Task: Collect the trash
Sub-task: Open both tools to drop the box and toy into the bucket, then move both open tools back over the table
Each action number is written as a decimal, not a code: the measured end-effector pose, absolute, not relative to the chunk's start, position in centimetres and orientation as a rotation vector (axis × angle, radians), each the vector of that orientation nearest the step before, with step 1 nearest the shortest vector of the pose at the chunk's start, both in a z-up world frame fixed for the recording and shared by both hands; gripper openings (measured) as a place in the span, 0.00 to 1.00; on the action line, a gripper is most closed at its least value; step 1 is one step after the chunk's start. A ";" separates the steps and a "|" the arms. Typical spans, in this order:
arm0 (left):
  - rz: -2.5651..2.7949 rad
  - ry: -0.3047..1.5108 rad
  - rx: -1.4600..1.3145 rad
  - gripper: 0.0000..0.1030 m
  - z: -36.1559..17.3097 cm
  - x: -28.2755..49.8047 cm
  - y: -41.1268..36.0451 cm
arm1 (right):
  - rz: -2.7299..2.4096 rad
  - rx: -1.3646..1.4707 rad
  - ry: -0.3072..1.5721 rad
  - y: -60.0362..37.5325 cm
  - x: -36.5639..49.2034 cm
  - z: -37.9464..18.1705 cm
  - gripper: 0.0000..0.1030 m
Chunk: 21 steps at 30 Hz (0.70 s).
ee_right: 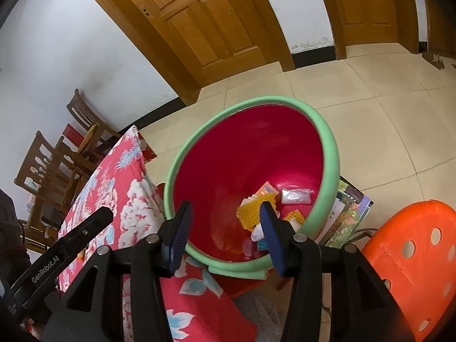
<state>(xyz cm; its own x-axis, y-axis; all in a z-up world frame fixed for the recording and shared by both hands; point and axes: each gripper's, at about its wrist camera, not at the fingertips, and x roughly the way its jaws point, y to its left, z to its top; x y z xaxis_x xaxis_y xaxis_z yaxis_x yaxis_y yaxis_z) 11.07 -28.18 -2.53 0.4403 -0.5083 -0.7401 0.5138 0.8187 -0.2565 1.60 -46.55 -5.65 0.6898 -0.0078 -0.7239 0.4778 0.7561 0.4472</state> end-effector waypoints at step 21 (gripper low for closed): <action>-0.392 0.865 -0.063 0.36 -1.5 14.2 -16.6 | -0.200 0.614 0.794 -40.9 4.3 -4.4 0.55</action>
